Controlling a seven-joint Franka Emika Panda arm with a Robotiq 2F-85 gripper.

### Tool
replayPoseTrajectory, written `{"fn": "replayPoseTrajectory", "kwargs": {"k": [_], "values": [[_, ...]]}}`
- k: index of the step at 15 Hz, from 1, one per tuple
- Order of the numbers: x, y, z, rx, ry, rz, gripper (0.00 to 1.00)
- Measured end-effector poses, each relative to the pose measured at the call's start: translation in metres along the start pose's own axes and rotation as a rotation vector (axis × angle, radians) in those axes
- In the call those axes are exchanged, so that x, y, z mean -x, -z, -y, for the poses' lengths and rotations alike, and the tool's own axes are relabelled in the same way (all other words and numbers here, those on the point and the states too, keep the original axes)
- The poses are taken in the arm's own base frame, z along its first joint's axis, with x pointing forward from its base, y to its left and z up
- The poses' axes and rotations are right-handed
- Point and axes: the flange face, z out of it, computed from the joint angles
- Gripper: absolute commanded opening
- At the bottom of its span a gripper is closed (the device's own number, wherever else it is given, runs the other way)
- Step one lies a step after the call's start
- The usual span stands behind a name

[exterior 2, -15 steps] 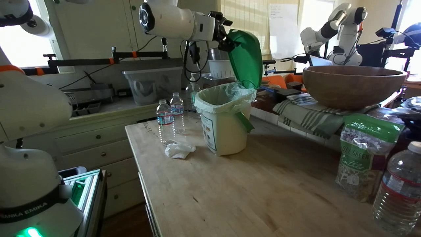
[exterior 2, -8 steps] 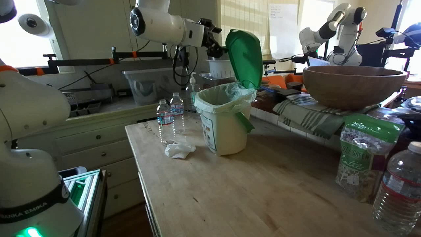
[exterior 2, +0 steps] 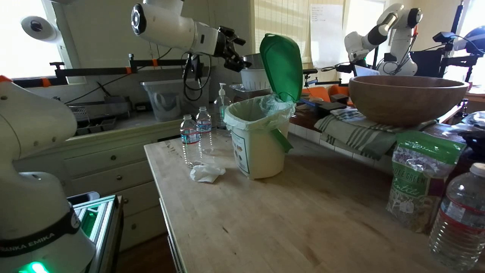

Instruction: Open the white and green bin.

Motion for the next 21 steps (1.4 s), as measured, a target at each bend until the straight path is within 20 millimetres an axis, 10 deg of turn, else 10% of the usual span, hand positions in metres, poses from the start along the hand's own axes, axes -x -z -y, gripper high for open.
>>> {"fn": "replayPoseTrajectory", "kwargs": {"k": [21], "values": [[0.015, 0.057, -0.044, 0.361, 0.076, 0.068, 1.00]]}}
